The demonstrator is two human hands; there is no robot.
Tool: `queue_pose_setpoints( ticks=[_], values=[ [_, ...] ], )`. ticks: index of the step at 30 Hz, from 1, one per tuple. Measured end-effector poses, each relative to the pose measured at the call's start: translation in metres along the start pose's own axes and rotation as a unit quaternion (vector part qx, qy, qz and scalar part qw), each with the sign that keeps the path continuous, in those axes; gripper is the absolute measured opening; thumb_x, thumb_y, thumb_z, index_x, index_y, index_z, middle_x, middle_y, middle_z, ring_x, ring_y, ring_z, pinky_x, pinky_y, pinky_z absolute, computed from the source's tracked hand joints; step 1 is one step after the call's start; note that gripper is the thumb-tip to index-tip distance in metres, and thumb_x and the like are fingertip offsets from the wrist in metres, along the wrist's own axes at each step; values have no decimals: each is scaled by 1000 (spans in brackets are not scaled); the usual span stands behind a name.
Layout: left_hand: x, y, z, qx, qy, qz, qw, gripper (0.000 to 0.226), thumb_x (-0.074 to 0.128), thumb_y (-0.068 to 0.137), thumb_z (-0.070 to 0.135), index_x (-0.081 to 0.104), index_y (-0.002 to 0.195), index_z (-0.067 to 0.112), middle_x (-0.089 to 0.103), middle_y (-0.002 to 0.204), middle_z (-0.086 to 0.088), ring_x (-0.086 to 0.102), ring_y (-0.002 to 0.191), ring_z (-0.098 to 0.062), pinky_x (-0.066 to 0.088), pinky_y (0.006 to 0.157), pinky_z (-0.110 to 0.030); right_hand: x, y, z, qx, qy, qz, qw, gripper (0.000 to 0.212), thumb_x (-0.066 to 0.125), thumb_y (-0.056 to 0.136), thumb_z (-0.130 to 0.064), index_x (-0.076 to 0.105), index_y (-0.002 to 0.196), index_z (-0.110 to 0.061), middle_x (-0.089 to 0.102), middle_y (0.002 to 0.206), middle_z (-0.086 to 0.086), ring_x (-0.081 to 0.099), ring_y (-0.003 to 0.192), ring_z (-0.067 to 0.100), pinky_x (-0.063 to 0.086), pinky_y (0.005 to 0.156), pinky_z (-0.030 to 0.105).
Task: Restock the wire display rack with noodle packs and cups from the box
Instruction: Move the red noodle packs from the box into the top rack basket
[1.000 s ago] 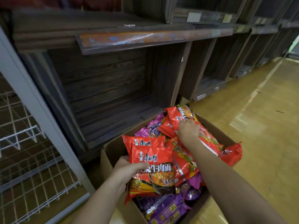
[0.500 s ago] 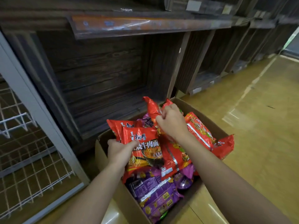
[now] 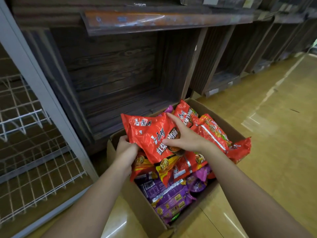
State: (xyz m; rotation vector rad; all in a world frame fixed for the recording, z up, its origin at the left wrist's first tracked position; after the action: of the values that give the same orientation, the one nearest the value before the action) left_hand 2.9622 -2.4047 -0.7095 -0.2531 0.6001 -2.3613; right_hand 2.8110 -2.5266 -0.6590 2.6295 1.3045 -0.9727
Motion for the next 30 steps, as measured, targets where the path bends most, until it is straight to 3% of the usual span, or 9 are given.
queue_pose_setpoints(
  ticks=[4, 7, 12, 15, 19, 21, 24, 27, 30],
  values=[
    [-1, -4, 7, 7, -51, 22, 998, 59, 82, 72, 29, 48, 119, 20, 68, 102, -4, 66, 89, -21, 52, 88, -42, 8, -11, 15, 48, 90, 26, 994, 90, 71, 82, -48, 11, 149, -52, 41, 133, -17, 49, 122, 10, 42, 103, 30],
    [1, -6, 14, 29, -83, 30, 996, 52, 78, 79, 21, 43, 117, 26, 65, 99, 1, 64, 86, -17, 49, 82, -38, 14, -13, 24, 59, 118, 49, 990, 86, 68, 82, -57, 12, 147, -54, 41, 140, -15, 49, 126, 14, 40, 109, 40],
    [9, -10, 16, 32, -94, 7, 995, 57, 78, 79, 23, 44, 124, 26, 66, 108, -1, 66, 93, -20, 52, 80, -39, 8, -14, 32, 89, 209, 119, 967, 43, 51, 92, -59, 30, 129, -53, 50, 139, -5, 58, 118, 18, 47, 104, 43],
    [15, -13, 19, 40, -66, -10, 997, 67, 80, 76, 25, 43, 132, 23, 68, 114, -5, 68, 97, -24, 52, 93, -48, 6, -17, 38, 131, 280, 92, 946, 65, 63, 84, -59, 32, 136, -37, 56, 130, -5, 60, 110, 15, 47, 98, 35],
    [25, -19, 20, 40, -23, -37, 998, 67, 79, 76, 36, 43, 131, 25, 68, 113, -4, 69, 97, -22, 51, 94, -45, 1, -22, 45, 160, 226, 92, 956, 111, 62, 49, -92, 45, 142, -33, 59, 135, -7, 58, 120, 20, 38, 111, 47],
    [28, -20, 20, 38, -17, -41, 998, 67, 79, 75, 40, 44, 130, 27, 69, 112, -3, 69, 96, -22, 51, 94, -47, -5, -25, 42, 153, 219, 122, 956, 103, 57, 65, -87, 33, 148, -32, 50, 142, -7, 52, 126, 21, 38, 110, 48],
    [32, -19, 21, 35, 24, -51, 998, 63, 74, 79, 45, 44, 133, 32, 69, 111, -1, 69, 97, -23, 50, 96, -50, -6, -28, 40, 131, 276, 107, 946, 71, 61, 81, -63, 29, 140, -41, 56, 124, -7, 60, 109, 18, 47, 97, 40],
    [38, -23, 25, 49, 44, -56, 996, 59, 58, 88, 57, 42, 138, 28, 68, 114, -3, 67, 100, -23, 47, 99, -49, 0, -31, 42, 155, 288, 110, 939, 98, 66, 67, -75, 26, 149, -39, 54, 136, -3, 58, 115, 20, 46, 102, 43],
    [44, -37, 33, 64, 25, -77, 995, 75, 31, 77, 82, 57, 123, 28, 71, 109, -2, 68, 98, -20, 47, 95, -43, -2, -34, 43, 144, 300, 160, 929, 63, 53, 92, -56, 33, 146, -32, 57, 108, -15, 59, 92, 6, 47, 72, 25]
  ],
)
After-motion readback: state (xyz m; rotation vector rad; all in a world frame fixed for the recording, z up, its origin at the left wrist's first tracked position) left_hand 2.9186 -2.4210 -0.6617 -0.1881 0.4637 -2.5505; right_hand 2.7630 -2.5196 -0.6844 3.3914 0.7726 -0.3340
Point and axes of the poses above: each hand's wrist, its own y-axis towards the middle knuckle, its own x-axis out of the palm, z = x × y, the point moved 8 cm from there along y, towards the middle knuckle
